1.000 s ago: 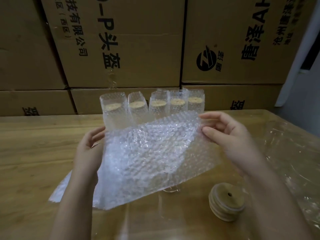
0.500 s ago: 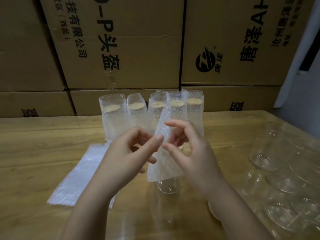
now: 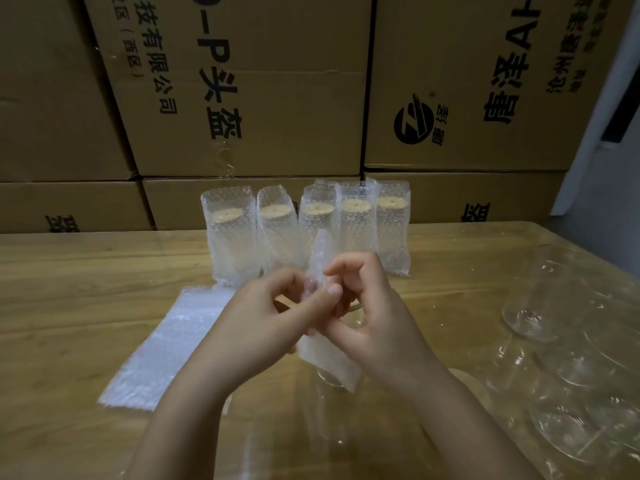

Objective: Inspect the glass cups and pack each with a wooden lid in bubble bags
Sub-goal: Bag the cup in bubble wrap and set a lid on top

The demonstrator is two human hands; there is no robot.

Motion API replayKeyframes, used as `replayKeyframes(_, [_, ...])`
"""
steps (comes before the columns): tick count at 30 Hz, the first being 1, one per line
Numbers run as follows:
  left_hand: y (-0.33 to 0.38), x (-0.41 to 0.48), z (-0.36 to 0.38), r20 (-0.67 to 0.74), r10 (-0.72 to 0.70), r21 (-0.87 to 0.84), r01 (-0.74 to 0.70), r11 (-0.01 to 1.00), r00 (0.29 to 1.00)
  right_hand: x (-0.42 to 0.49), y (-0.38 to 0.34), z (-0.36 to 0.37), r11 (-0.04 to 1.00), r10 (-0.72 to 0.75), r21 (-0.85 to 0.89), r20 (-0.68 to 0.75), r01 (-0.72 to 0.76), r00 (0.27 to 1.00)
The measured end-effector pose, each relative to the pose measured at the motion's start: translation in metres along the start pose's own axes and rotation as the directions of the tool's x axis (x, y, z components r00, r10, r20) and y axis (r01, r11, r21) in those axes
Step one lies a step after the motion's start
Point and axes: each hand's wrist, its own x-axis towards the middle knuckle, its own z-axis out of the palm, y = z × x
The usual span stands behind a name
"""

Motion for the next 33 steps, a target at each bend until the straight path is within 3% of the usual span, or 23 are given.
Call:
replayKeyframes(2, [0.000, 0.000, 0.000, 0.076, -0.018, -0.038, 0.021, 0.999, 0.997, 0.000, 0.000, 0.000, 0.999, 0.030, 0.020, 0.032, -0.030, 0.999])
replayKeyframes(8, [-0.001, 0.002, -0.002, 0.079, -0.011, -0.145, 0.023, 0.989, 0.997, 0.001, -0.001, -0.005, 0.997, 0.050, 0.049, 0.070, -0.054, 0.996])
replayKeyframes(11, [-0.001, 0.001, -0.007, 0.098, 0.004, -0.179, 0.014, 0.984, 0.995, 0.000, 0.000, -0.008, 0.997, 0.054, 0.046, 0.000, -0.054, 0.999])
replayKeyframes(16, [-0.004, 0.003, -0.008, -0.069, -0.018, -0.102, 0.010, 0.995, 0.997, 0.002, -0.001, -0.010, 0.997, 0.055, -0.051, -0.171, -0.065, 0.984])
replayKeyframes(22, [0.002, 0.002, 0.000, -0.061, -0.012, -0.170, 0.002, 0.985, 0.998, 0.001, -0.007, 0.000, 0.996, 0.086, -0.002, -0.082, -0.086, 0.993])
replayKeyframes(27, [-0.001, 0.002, -0.004, -0.103, -0.015, -0.163, -0.002, 0.987, 0.995, 0.002, -0.007, -0.003, 0.978, 0.201, 0.091, -0.142, -0.190, 0.969])
replayKeyframes(30, [0.000, 0.001, -0.005, -0.207, -0.023, -0.088, 0.005, 0.996, 0.978, 0.002, -0.007, -0.005, 0.980, 0.159, -0.066, -0.299, -0.186, 0.941])
replayKeyframes(33, [-0.001, -0.001, -0.008, -0.395, 0.064, 0.183, 0.010, 0.983, 0.917, 0.002, -0.006, -0.014, 0.846, -0.058, -0.510, -0.378, -0.156, 0.924])
